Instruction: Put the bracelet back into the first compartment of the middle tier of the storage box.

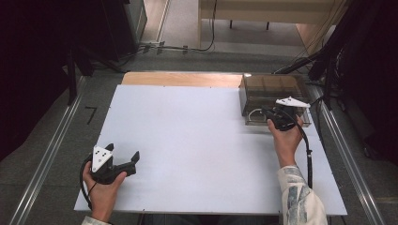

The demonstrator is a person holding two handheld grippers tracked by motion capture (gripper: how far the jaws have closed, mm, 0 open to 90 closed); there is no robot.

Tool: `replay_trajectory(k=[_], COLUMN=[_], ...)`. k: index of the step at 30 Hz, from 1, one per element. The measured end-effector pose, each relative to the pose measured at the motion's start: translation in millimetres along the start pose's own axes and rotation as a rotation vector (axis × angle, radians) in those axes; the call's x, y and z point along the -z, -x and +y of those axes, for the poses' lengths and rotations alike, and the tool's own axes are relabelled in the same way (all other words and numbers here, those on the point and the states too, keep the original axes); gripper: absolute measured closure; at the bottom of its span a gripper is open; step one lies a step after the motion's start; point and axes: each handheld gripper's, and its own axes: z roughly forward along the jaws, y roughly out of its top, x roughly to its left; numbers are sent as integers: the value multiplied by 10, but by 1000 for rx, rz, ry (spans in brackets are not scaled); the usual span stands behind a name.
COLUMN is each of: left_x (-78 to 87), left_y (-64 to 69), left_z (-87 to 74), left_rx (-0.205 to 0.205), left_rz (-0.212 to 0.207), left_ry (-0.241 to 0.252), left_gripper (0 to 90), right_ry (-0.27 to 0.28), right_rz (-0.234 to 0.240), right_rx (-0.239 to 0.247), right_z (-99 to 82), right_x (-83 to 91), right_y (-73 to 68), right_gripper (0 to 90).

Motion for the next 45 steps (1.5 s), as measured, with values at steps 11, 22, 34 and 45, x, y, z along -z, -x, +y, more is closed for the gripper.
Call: replay_trajectory(k=[11, 22, 34, 45], left_x=[-1, 0, -9, -11], left_y=[-1, -1, 8, 9], left_z=[-1, -1, 1, 1], left_rx=[-1, -3, -7, -8], left_rz=[-1, 0, 5, 6], left_ry=[-4, -4, -4, -3], left_gripper=[18, 18, 18, 18], right_ry=[-43, -44, -14, -29], right_rz=[-16, -31, -46, -19], right_rx=[48, 42, 26, 9], right_z=[-51, -83, -138, -228], right_x=[-61, -49, 62, 163], right_y=[-24, 5, 69, 106], right_gripper=[851, 736, 549, 257])
